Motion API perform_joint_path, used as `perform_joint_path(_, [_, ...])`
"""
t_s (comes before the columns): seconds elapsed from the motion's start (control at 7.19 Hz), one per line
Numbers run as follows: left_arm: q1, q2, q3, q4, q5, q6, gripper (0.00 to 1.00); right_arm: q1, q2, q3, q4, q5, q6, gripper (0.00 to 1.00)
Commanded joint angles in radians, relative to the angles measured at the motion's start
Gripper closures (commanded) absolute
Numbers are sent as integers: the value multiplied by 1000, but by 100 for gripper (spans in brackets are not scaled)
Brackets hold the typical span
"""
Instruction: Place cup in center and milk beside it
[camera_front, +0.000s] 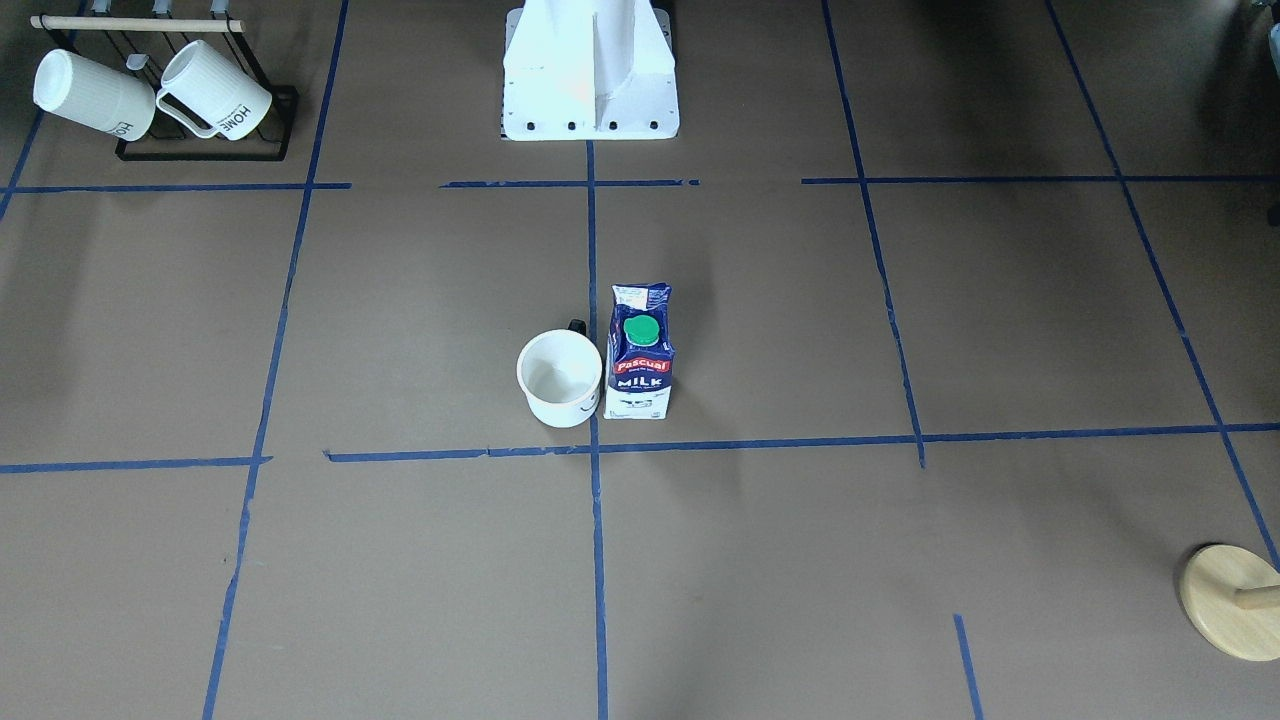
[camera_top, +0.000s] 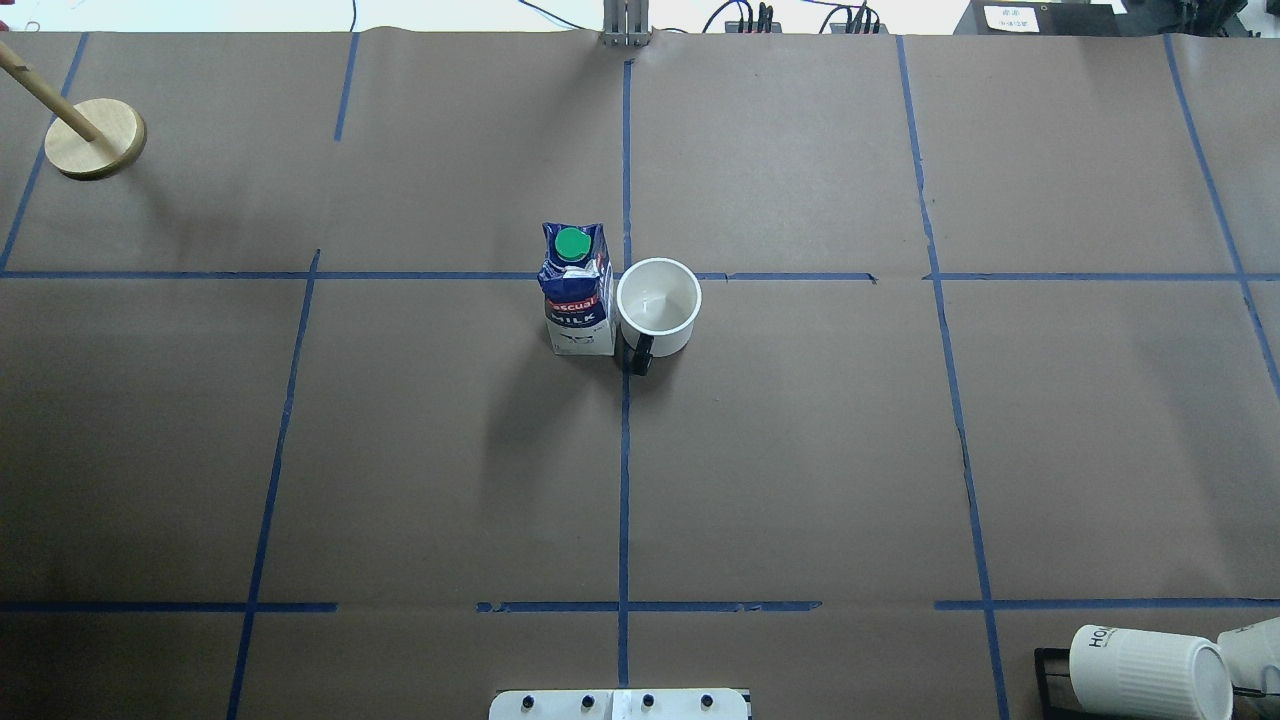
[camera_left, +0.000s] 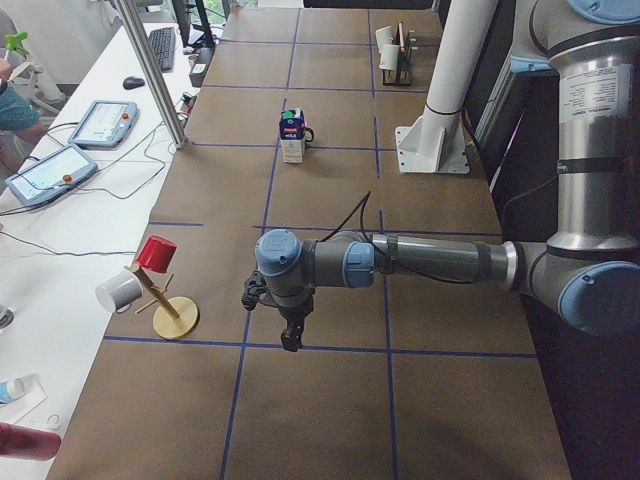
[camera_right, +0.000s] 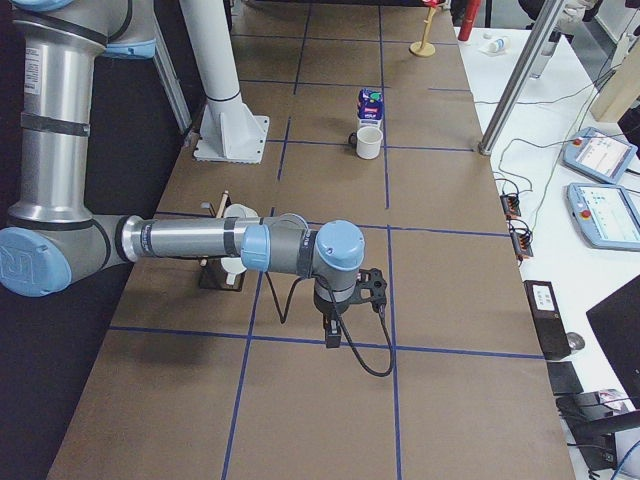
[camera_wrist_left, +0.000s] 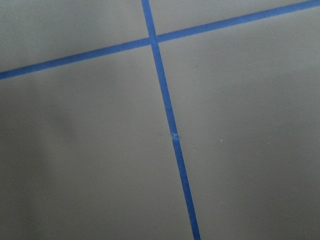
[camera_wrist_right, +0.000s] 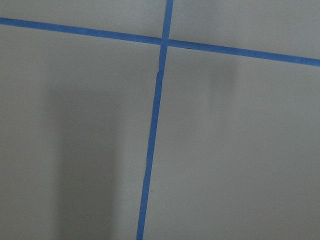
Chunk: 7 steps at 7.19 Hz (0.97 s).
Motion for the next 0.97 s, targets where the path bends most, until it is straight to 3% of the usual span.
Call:
perform_joint_path(0.0, [0,3,-1,0,0,0,0,-4,0,0,0,0,0,0])
perform_joint_path(0.83, [0,3,-1,0,0,0,0,-18,0,2,0,9,0,0])
